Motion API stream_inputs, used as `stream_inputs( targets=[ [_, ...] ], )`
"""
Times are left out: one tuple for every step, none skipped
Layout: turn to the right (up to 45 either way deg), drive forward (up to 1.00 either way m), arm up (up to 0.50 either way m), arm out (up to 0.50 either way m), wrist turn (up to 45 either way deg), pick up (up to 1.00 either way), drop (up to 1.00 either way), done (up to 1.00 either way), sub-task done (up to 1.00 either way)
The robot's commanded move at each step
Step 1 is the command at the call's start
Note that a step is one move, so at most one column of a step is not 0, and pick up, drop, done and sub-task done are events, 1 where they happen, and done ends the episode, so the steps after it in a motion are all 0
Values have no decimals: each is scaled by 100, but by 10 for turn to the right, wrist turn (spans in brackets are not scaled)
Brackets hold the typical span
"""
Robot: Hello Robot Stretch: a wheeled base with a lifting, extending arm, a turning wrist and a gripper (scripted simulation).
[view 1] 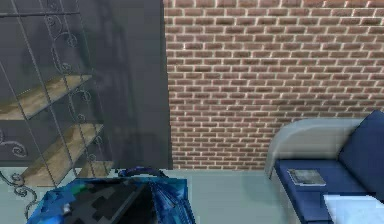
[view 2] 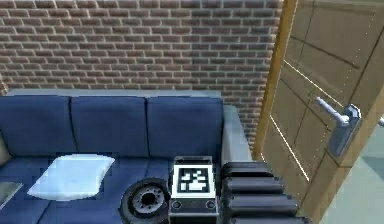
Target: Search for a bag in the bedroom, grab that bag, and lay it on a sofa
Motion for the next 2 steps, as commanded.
stream_inputs(
  targets=[
    [30, 0, 0, 0, 0, 0, 0, 0, 0],
    [0, 60, 0, 0, 0, 0, 0, 0, 0]
  ],
)
